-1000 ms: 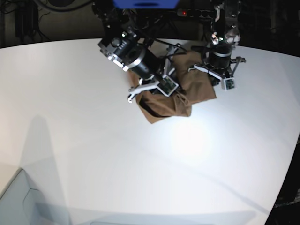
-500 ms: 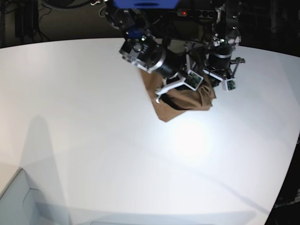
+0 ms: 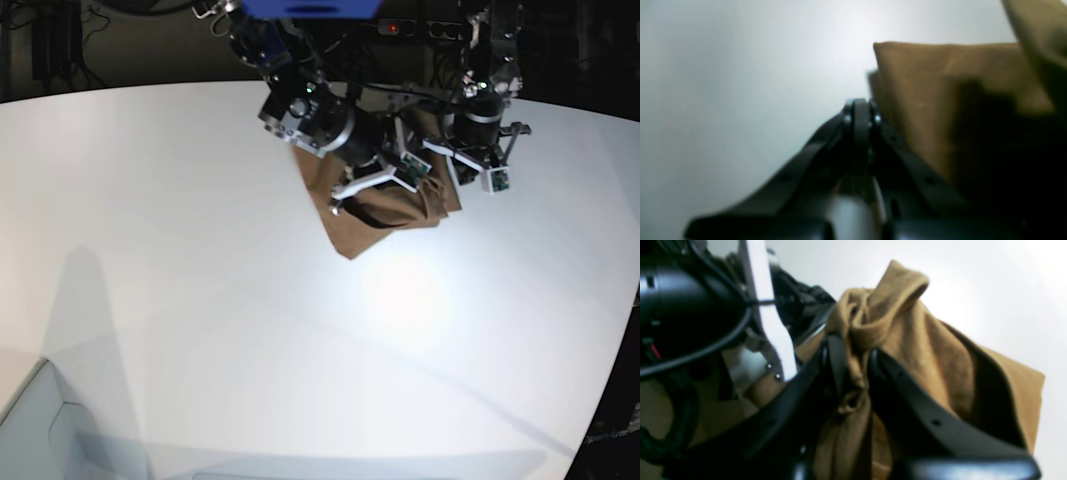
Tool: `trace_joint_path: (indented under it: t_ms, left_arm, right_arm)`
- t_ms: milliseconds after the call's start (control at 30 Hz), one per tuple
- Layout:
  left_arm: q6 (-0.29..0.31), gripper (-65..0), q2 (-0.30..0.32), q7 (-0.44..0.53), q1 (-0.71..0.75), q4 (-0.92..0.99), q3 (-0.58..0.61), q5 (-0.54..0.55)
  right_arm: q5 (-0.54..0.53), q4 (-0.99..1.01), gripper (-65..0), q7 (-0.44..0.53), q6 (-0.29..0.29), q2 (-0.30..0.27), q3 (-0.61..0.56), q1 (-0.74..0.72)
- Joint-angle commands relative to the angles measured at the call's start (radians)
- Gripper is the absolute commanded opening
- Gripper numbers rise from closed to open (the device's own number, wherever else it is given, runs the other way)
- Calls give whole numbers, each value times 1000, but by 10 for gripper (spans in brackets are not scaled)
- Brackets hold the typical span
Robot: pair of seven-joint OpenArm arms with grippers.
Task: Layout the t-shirt on the table in an organized manner, then fold the t-shirt properly
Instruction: 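Lift the bundled shirt with both grippers and release the left gripper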
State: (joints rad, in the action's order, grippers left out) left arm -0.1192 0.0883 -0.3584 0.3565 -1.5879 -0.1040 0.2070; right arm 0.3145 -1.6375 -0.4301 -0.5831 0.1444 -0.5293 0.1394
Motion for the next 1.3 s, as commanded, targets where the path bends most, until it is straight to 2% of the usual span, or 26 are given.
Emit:
trace_joint_path:
  t_ms: [0, 100, 133, 300, 367, 500, 733, 900, 1133, 1267]
  left_arm:
    - [-4, -650, 3, -17, 5, -10, -1, 1]
    - [-4, -650, 3, -17, 6, -10, -1, 1]
    - [-4, -650, 3, -17, 6, -10, -1, 1]
    - [-4, -650, 3, -17, 17, -24, -1, -1]
    - [-4, -650, 3, -17, 22, -45, -1, -2]
    - [-4, -650, 32, -18, 31, -70, -1, -1]
    - [-4, -650, 47, -18, 36, -70, -7, -1]
    - [-4, -650, 51, -18, 48, -70, -69, -1]
    - [-4, -650, 51, -18, 52, -72, -116, -1]
    - [-4, -650, 51, -17, 75, -101, -119, 1]
  right_arm:
    - [-16, -19, -650, 35, -4, 13, -2, -5]
    - [-16, -19, -650, 35, -4, 13, -2, -5]
    - [-16, -19, -628, 33, -4, 13, -2, -5]
    - [-16, -16, -425, 38, -4, 13, -7, -5]
    - [-16, -19, -381, 40, -4, 13, -8, -5]
    - [-16, -20, -376, 80, -4, 13, -8, -5]
    - [-16, -25, -375, 153, -7, 13, -10, 12]
    - [-16, -34, -375, 228, -8, 13, -10, 24]
    - [-16, -105, -375, 238, -5, 13, 1, 45]
    - [-16, -94, -375, 234, -5, 13, 48, 45]
